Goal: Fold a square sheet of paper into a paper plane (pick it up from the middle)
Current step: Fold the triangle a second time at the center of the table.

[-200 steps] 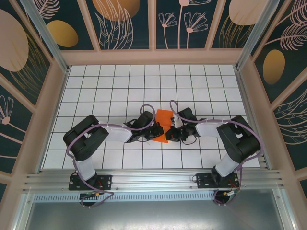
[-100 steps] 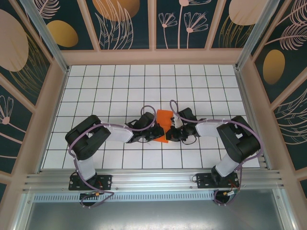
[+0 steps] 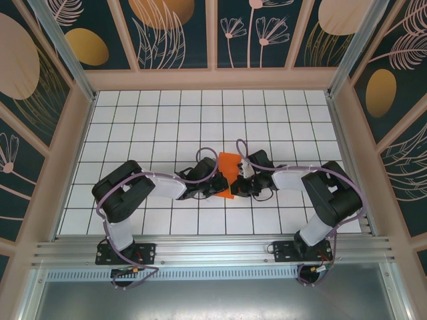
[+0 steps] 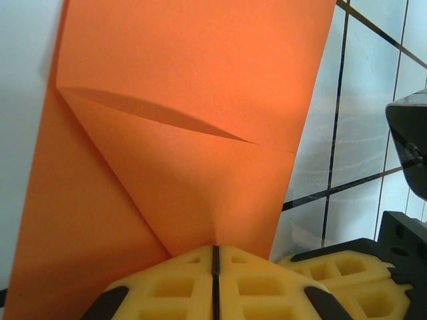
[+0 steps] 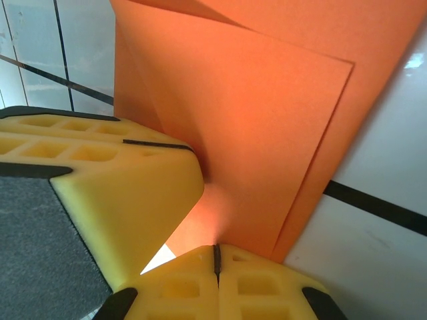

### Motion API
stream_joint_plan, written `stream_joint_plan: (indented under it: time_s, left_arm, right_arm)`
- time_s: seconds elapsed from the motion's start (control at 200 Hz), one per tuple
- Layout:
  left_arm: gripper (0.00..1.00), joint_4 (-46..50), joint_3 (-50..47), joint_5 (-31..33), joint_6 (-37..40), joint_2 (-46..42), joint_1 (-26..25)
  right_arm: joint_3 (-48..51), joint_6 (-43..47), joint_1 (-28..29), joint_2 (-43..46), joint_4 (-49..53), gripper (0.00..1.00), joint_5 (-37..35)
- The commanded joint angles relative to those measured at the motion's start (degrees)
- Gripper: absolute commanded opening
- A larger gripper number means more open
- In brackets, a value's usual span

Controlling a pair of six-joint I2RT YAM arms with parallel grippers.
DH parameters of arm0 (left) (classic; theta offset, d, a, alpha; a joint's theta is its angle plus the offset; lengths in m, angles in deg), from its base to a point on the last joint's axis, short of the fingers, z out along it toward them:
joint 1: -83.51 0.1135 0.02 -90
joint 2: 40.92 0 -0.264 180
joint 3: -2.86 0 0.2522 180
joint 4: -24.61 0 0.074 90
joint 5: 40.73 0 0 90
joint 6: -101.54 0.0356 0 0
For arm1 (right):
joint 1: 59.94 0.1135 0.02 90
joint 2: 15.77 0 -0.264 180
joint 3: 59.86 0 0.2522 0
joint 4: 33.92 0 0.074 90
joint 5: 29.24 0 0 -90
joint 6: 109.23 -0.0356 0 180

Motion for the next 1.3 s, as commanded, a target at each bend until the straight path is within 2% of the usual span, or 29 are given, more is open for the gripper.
stream_joint_plan:
  time_s: [0.0, 0.821, 1.076, 1.296]
  left_arm:
    - [0.11, 4.2, 0.6, 6.7, 0.1, 2.1, 0.6]
    - [0.16, 1.8, 3.4, 4.1, 0.8, 3.3, 6.6]
    - [0.18, 2.8, 3.7, 4.6, 1.9, 3.8, 8.7]
    - [0.2, 8.0, 7.1, 6.1, 5.0, 4.2, 10.2]
  right_arm:
    - [3.0, 1.8, 0.2, -2.1, 6.7, 0.0, -7.8]
    - [4.0, 2.0, 0.2, -1.2, 7.2, 0.0, -7.8]
    - [4.4, 2.2, 0.2, -0.9, 7.3, 0.0, -7.4]
    - [4.8, 2.2, 0.2, -0.5, 7.0, 0.0, -7.2]
